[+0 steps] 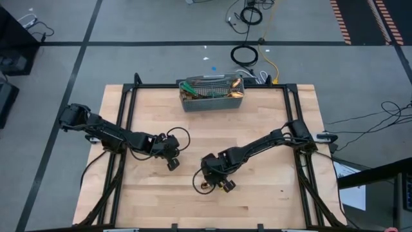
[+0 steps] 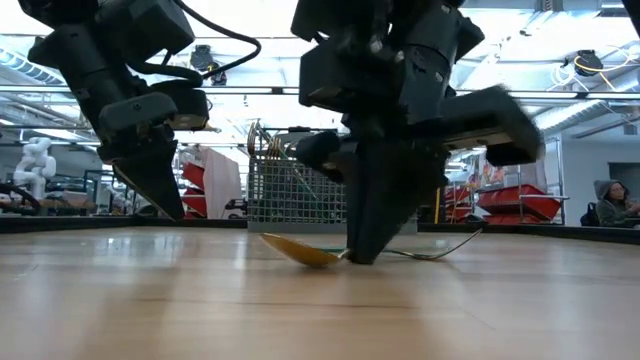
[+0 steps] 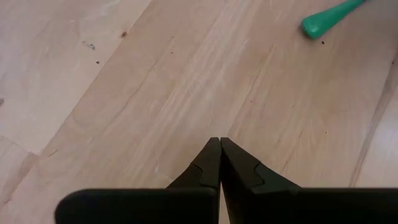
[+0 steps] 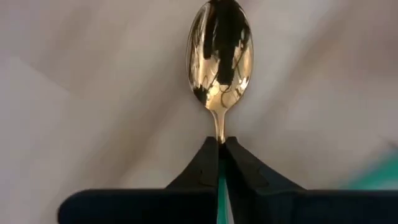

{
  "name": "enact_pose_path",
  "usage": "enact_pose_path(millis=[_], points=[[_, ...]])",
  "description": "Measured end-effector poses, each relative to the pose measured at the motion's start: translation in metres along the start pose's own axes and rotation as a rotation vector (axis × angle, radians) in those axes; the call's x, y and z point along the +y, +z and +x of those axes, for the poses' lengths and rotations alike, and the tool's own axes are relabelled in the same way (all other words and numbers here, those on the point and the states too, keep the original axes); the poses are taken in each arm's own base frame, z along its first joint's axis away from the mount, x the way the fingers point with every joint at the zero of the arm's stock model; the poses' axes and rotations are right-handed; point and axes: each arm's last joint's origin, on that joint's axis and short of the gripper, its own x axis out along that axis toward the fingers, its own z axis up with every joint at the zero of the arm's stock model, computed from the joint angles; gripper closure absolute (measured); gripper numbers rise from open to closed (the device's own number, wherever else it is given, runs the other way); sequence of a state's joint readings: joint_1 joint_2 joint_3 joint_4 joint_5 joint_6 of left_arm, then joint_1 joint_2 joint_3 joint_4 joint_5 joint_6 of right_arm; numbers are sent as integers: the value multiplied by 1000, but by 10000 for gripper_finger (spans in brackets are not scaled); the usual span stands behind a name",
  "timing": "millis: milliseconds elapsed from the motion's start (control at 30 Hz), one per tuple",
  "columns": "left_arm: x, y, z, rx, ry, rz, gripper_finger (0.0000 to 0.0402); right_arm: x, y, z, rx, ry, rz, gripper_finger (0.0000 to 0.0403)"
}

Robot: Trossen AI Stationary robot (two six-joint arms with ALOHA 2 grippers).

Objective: Sort silverware
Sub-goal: Put the gold spoon into the middle right section of the gray utensil holder

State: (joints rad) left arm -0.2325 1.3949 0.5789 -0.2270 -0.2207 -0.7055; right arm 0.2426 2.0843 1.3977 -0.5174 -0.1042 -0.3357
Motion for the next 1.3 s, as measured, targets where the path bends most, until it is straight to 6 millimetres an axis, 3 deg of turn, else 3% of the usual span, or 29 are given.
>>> enact_pose_path(millis=[100, 233, 367, 500, 667, 767, 967, 1133, 1300], points=[[0, 0, 0, 0, 0, 0, 393, -11, 2, -23, -45, -94, 56, 402], [0, 0, 0, 0, 0, 0, 393, -30, 9, -76, -189, -208, 132, 402], [0, 0, 0, -1, 1, 3, 393, -58, 0, -131, -303, -372, 190, 402], [0, 0, 0, -13, 15, 3, 393, -93, -26, -198, -420, -600, 260, 403], [1, 0, 0, -15, 19, 4, 393, -131, -82, -245, -693, -834, 362, 403], [1, 1, 0, -32, 38, 5, 393, -144, -115, -253, -841, -990, 394, 403], [3, 2, 0, -80, 98, 6, 393, -164, -166, -236, -1100, -1032, 531, 403], [5, 3, 0, -116, 143, 14, 393, -172, -185, -209, -1208, -970, 534, 403], [5, 4, 0, -134, 165, 14, 393, -183, -192, -191, -1207, -963, 565, 403]])
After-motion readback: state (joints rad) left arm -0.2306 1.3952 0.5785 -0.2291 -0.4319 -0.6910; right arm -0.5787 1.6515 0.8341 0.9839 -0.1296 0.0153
